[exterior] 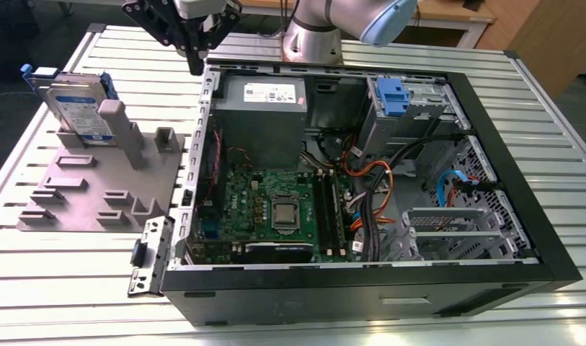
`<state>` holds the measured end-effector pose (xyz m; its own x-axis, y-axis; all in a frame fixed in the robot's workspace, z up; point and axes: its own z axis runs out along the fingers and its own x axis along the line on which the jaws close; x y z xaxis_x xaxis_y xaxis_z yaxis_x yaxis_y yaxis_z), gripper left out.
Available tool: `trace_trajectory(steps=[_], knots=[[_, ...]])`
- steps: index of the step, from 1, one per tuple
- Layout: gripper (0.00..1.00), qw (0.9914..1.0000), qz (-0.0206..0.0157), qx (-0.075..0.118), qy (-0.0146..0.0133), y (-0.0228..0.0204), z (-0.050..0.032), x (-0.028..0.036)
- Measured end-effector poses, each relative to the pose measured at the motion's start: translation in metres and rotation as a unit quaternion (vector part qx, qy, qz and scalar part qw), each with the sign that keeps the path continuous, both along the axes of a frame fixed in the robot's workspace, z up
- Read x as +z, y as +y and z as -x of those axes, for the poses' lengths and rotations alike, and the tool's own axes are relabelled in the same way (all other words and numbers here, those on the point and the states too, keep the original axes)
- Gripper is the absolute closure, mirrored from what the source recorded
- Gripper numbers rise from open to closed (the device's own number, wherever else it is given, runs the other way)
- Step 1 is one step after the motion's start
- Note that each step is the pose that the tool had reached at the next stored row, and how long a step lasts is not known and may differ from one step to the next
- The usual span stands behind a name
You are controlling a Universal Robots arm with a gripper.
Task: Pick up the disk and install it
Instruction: 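Reach for the disk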
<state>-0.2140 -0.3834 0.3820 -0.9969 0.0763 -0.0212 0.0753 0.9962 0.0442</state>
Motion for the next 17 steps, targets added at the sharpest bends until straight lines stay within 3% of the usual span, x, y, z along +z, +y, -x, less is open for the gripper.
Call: trace_trajectory(steps=[17], knots=[[0.89,1.0,0.0,0.0,0.0,0.0005,0.0106,-0.0005]])
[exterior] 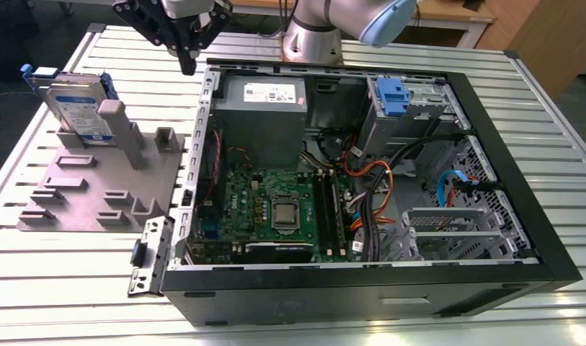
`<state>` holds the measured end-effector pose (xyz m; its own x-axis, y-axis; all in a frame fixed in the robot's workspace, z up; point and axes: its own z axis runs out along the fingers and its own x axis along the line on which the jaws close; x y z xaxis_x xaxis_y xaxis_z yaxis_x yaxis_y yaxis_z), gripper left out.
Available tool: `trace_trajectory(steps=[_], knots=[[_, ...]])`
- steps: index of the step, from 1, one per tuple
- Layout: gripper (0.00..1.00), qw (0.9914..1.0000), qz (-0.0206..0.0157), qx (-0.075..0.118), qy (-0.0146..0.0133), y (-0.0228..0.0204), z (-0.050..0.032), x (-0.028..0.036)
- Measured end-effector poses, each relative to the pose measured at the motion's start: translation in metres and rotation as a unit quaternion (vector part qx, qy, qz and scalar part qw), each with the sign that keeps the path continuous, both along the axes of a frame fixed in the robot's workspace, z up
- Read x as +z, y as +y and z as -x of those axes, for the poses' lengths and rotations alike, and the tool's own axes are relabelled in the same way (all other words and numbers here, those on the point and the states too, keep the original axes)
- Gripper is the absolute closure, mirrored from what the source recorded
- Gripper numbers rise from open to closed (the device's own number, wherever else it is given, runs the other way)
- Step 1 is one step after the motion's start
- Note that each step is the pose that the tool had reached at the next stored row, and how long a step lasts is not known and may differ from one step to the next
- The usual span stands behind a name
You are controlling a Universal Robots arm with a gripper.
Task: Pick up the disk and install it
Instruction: 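Reach for the disk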
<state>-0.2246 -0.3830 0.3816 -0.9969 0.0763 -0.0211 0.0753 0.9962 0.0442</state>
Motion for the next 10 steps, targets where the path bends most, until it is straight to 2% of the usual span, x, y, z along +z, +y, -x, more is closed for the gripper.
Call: trace_trajectory(steps=[10], knots=[[0.89,1.0,0.0001,0.0,0.0,0.0,0.0023,0.0]])
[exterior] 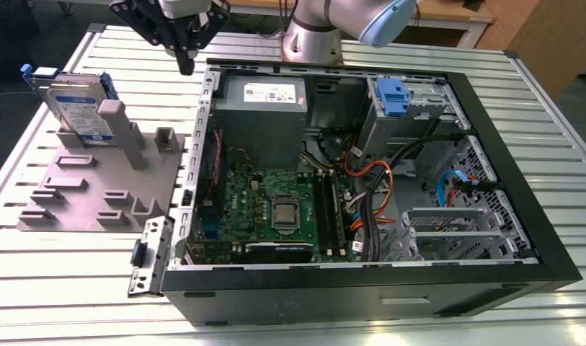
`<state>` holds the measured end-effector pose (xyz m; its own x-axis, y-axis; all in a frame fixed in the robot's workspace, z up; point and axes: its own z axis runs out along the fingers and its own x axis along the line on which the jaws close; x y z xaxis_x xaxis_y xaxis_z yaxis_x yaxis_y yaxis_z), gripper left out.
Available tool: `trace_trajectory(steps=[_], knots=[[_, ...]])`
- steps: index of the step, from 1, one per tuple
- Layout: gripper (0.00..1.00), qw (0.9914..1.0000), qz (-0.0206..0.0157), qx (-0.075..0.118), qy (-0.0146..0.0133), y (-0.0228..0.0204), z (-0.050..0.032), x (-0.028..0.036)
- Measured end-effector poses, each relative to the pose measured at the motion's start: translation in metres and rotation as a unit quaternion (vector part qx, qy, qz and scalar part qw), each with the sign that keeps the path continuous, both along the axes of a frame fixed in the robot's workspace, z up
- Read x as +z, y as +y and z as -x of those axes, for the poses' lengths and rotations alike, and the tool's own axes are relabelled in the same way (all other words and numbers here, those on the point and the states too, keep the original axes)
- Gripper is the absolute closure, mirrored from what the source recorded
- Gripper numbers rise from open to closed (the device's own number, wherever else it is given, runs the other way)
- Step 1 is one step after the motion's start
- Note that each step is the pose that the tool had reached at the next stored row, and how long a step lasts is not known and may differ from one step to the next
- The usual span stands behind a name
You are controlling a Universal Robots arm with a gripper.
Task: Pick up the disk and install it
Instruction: 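Reach for the disk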
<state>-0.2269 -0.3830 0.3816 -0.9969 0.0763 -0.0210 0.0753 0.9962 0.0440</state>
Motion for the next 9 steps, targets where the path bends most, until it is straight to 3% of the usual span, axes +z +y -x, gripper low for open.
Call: trace_trajectory(steps=[9], knots=[[0.89,1.0,0.0,0.0,0.0,0.0,0.004,-0.0001]])
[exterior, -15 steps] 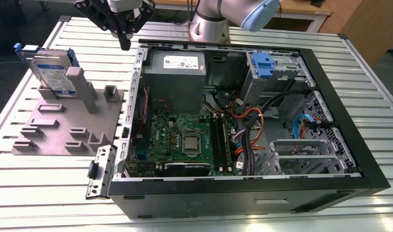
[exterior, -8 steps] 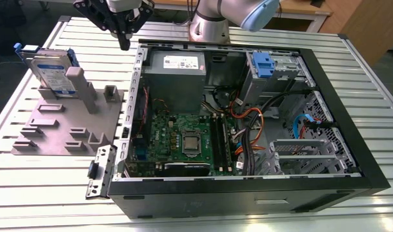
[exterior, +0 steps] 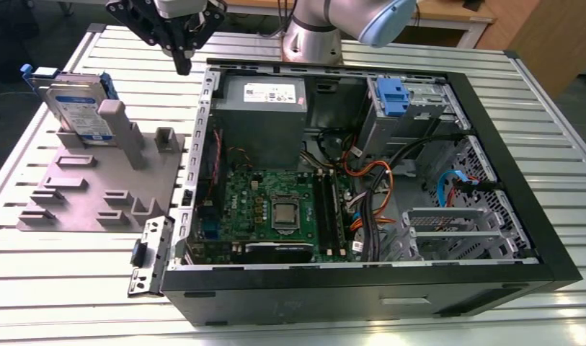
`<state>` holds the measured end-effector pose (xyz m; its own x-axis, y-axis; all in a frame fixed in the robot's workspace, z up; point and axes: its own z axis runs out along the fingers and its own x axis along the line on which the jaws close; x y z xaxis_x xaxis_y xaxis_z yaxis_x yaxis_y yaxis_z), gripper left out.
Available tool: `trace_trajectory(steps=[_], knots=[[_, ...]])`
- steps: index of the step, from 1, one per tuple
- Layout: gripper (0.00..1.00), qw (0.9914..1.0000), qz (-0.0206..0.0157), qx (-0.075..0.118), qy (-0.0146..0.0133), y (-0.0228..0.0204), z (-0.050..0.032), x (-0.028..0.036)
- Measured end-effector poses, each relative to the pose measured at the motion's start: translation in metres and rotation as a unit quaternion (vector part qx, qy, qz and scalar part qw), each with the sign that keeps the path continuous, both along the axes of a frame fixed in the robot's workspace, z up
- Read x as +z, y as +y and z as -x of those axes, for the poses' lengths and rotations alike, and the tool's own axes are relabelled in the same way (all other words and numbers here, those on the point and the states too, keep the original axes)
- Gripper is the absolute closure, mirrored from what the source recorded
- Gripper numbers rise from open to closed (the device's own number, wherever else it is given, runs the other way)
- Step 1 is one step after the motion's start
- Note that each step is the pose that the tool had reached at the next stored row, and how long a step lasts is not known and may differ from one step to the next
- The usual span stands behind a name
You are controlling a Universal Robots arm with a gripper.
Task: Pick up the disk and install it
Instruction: 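Reach for the disk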
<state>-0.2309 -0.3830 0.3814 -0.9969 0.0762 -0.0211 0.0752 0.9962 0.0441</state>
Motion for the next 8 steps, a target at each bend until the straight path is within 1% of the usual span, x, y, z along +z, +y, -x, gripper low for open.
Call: trace_trajectory(steps=[8], knots=[[0.89,1.0,0.0,0.0,0.0,0.0001,0.0043,-0.0001]])
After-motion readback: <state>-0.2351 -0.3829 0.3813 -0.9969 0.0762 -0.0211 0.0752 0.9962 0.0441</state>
